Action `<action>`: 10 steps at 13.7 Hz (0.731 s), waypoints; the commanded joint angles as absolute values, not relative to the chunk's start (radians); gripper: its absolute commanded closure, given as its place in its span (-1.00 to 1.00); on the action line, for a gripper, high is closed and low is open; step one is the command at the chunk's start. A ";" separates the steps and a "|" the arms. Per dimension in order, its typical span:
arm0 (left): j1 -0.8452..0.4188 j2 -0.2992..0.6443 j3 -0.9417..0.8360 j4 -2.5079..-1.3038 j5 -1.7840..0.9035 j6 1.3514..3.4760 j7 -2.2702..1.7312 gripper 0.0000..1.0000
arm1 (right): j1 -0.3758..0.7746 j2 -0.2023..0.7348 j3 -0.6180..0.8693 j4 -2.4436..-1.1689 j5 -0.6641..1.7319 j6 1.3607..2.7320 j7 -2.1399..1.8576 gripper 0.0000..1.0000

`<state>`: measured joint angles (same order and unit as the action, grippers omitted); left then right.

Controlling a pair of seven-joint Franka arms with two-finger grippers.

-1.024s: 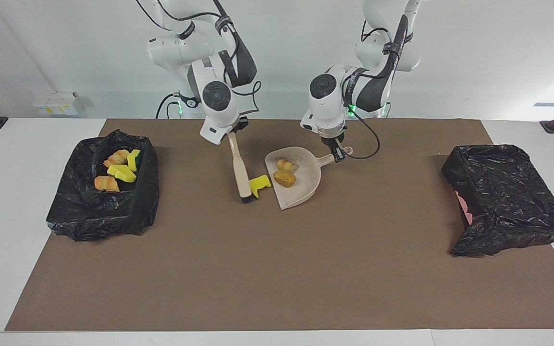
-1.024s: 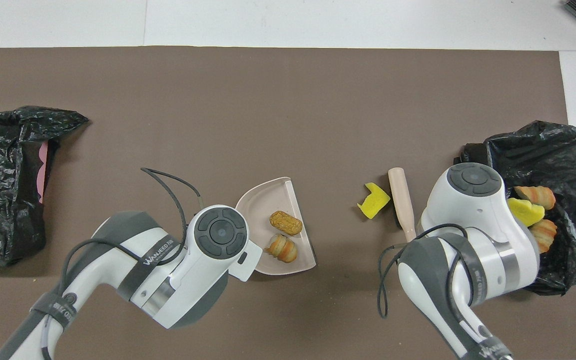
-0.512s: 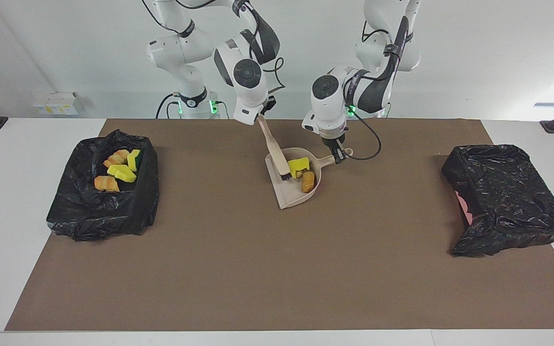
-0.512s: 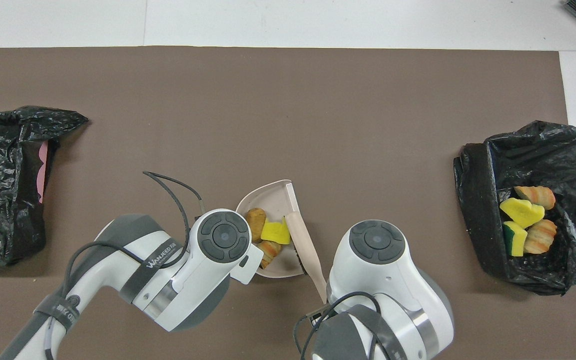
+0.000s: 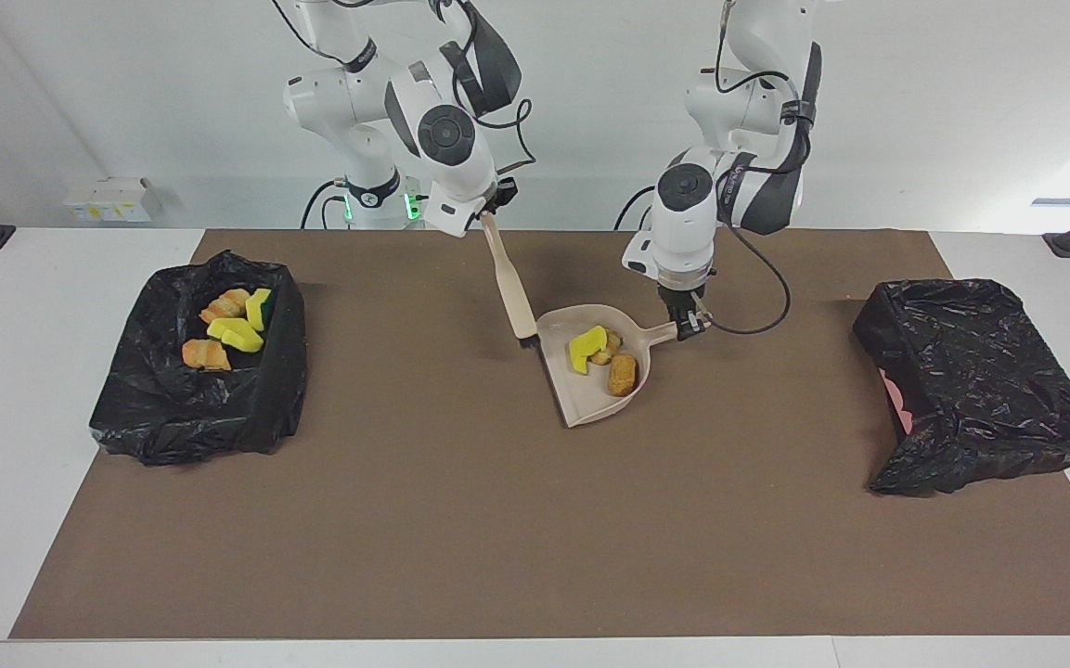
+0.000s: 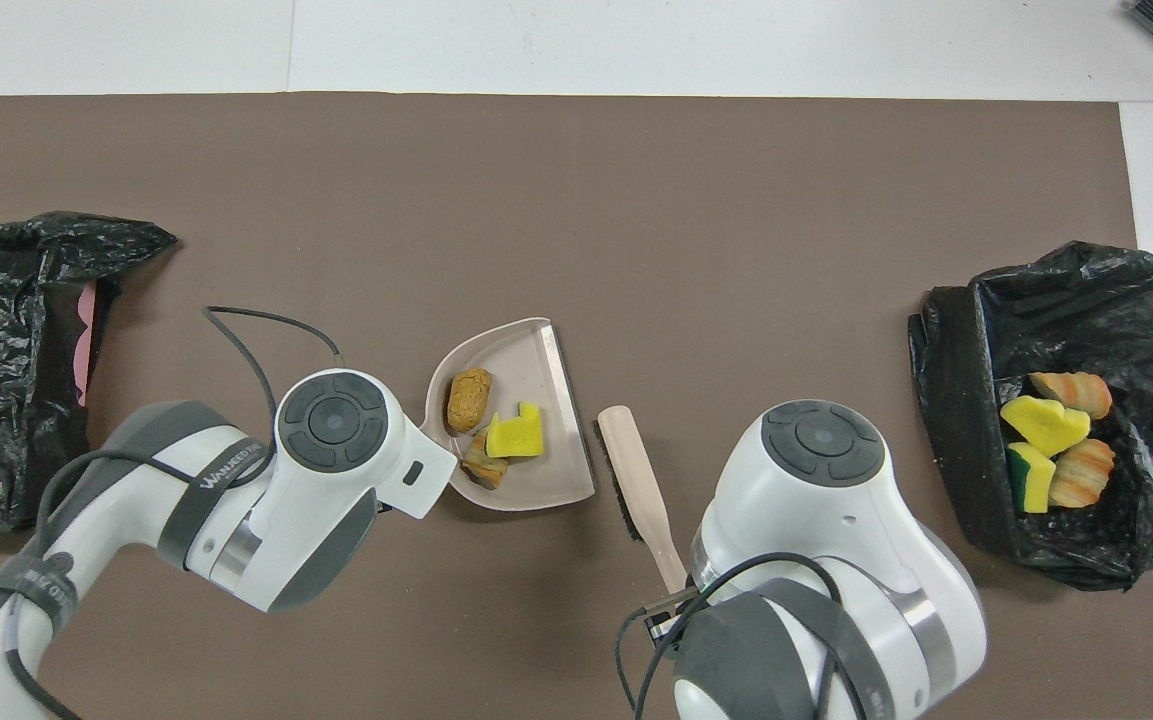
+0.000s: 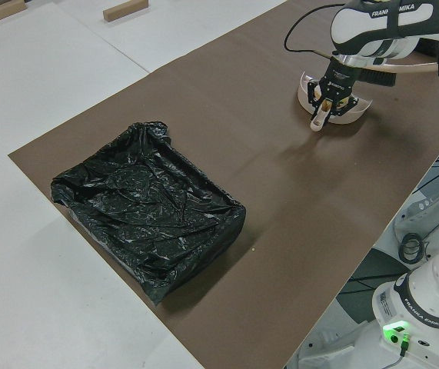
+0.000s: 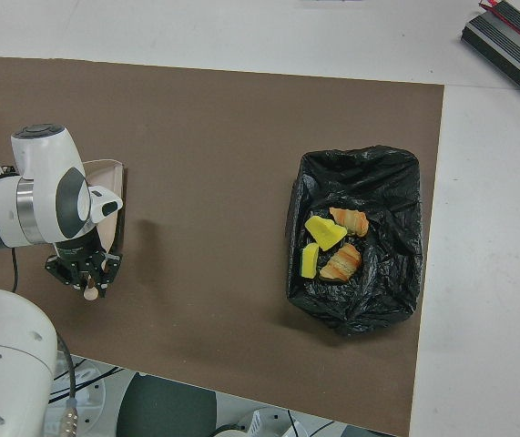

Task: Sweep and dump trash in bin
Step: 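Sweep the sponge and bread into the dustpan with the right gripper's brush, then carry the loaded dustpan with the left gripper over the nearby trash bag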

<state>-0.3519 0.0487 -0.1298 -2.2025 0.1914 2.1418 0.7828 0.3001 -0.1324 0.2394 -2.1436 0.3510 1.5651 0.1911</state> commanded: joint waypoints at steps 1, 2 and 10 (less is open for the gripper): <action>-0.282 0.066 -0.135 -2.137 0.150 2.137 0.886 1.00 | 0.363 -0.198 0.256 -2.166 0.377 1.598 0.363 1.00; -0.250 0.066 -0.135 -2.123 0.150 2.134 0.935 1.00 | 0.406 -0.222 0.258 -2.195 0.377 1.655 0.446 1.00; -0.051 0.069 -0.123 -1.896 0.078 1.935 1.230 1.00 | 0.615 -0.222 0.262 -2.267 0.433 1.764 0.699 1.00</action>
<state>-0.0794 0.0590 -0.1208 -1.9685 0.1001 2.0045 1.1739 0.5902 -0.2203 0.2633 -2.2334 0.3975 1.7192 0.6833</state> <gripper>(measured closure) 0.678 0.727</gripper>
